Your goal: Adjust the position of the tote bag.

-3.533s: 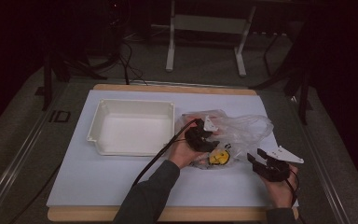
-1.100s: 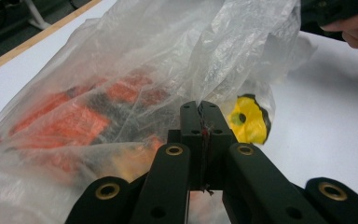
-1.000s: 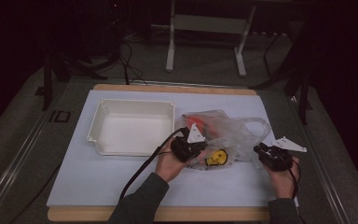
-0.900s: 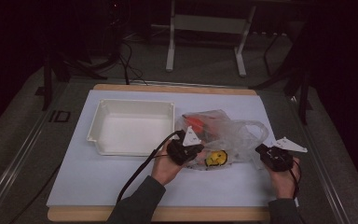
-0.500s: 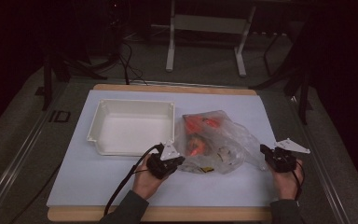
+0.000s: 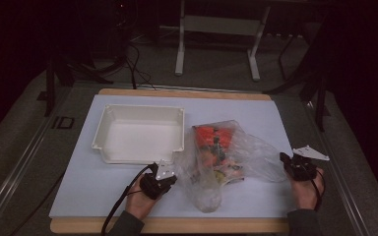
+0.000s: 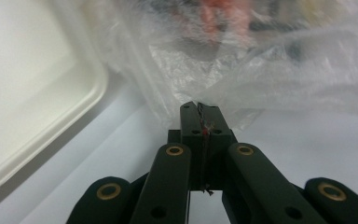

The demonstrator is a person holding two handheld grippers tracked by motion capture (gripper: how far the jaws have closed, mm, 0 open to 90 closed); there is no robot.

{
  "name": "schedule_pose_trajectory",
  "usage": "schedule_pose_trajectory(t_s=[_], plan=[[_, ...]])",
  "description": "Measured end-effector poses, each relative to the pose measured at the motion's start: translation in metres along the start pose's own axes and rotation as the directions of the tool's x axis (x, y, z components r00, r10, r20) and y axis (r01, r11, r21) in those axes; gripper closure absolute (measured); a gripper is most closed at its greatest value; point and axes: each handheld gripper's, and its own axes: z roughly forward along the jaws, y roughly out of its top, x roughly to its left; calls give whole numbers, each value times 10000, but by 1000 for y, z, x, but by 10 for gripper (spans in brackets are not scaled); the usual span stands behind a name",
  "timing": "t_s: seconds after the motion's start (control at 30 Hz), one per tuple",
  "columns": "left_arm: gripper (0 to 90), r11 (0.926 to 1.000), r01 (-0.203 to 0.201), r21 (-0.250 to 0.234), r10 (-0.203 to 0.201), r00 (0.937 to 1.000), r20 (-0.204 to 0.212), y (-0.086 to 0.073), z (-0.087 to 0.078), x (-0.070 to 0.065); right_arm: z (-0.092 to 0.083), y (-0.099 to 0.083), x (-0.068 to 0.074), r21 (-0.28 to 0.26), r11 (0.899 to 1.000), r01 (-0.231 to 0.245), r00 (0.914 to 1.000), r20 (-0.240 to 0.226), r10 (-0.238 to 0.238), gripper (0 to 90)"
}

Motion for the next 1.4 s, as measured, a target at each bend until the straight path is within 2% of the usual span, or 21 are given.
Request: schedule_pose_trajectory(t_s=[0.1,0.17,0.3,0.33,0.5,0.7,1.03,1.4], plan=[[900,9997,195,135,-193,9996,-196,-2,1,4,-1,0,-2,68,10000,-7,9999,149,6,900],[900,9996,181,222,-176,9995,-249,-2,2,4,-1,-1,-3,68,10000,-61,9998,174,59,900],[890,9998,172,-35,-173,9998,-99,-2,2,2,-3,-1,-1,37,10000,2,10000,62,-2,899],[851,9997,198,-144,-199,9998,-60,-1,1,2,-3,-1,0,25,10000,44,10000,-43,-44,891],[690,9973,138,-719,-124,9997,200,-1,-9,2,-8,1,5,-200,9994,265,9992,-303,-271,733],[614,9951,149,-982,-119,9995,308,-3,-19,5,-16,7,12,-544,9978,390,9979,-504,-418,651],[580,9903,276,-1362,-242,9994,264,-4,-31,9,-27,16,17,-997,9935,546,9967,-546,-602,550],[579,9887,198,-1489,-165,9996,232,2,-33,9,-32,20,22,-1163,9906,715,9952,-584,-787,509]])
